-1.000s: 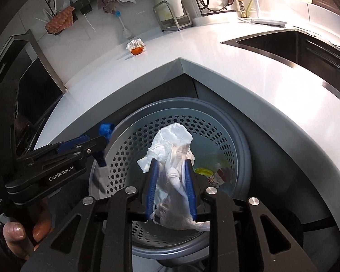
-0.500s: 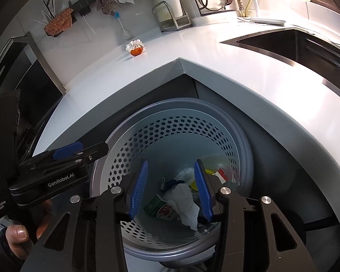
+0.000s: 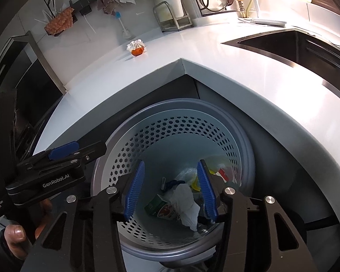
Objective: Collect trash
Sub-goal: 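Reach the right tool to the orange peel and grasp it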
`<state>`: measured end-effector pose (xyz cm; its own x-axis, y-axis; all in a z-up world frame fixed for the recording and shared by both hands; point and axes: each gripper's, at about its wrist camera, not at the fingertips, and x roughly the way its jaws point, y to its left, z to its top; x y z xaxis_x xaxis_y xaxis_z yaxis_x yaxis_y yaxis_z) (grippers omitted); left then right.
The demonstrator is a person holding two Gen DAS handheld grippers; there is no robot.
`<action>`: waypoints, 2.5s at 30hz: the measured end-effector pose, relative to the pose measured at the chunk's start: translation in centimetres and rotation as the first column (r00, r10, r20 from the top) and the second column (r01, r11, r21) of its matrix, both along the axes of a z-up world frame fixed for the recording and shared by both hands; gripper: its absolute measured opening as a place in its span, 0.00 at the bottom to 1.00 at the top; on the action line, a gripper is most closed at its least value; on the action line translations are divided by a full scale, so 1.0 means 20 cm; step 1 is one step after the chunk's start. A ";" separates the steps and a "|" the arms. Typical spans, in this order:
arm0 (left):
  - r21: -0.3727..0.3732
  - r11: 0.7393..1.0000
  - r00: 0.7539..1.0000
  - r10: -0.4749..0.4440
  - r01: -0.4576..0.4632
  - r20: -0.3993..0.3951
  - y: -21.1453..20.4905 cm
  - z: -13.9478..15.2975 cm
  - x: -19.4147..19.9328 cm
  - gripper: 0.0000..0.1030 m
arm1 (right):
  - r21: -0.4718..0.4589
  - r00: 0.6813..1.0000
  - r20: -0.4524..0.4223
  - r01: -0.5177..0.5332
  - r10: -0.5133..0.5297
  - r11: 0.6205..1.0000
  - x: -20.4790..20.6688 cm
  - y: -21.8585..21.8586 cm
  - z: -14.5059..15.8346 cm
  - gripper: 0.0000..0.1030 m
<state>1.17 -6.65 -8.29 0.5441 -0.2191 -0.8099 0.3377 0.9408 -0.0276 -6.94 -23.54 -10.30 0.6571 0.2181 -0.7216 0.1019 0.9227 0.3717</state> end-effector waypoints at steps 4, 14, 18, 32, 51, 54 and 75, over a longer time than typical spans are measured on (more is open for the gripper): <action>-0.018 1.000 1.000 0.012 -0.012 0.022 0.03 0.05 0.02 0.78 | -0.019 0.999 0.035 -0.007 0.008 1.000 0.01 0.02 0.04 0.59; -0.052 0.995 0.990 0.095 -0.090 0.103 0.18 0.23 0.18 0.89 | -0.043 0.990 0.133 -0.031 0.036 0.999 0.19 0.04 0.23 0.71; -0.063 0.990 0.982 0.130 -0.122 0.138 0.24 0.31 0.30 0.90 | -0.084 0.985 0.162 -0.050 0.063 0.995 0.35 0.06 0.33 0.72; -0.055 0.981 0.955 0.191 -0.184 0.227 0.35 0.51 0.87 0.93 | -0.160 0.979 0.147 -0.115 0.139 0.980 1.10 0.06 0.50 0.74; -0.023 0.972 0.952 0.234 -0.234 0.199 0.39 0.32 1.34 0.93 | -0.204 0.969 -0.017 -0.246 0.248 0.948 1.89 0.23 0.21 0.73; -0.026 0.970 0.951 0.241 -0.240 0.193 0.41 0.30 1.35 0.93 | -0.210 0.966 -0.038 -0.258 0.256 0.943 1.96 0.24 0.18 0.73; -0.038 0.968 0.954 0.250 -0.247 0.163 0.42 0.27 1.36 0.93 | -0.273 0.942 -0.094 -0.336 0.322 0.902 2.12 0.34 0.08 0.35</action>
<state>28.45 1.68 -2.87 0.7090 -0.0726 -0.7015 0.0941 0.9955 -0.0080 35.39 -16.74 -8.67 0.5483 0.2001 -0.8120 -0.2151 0.9720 0.0943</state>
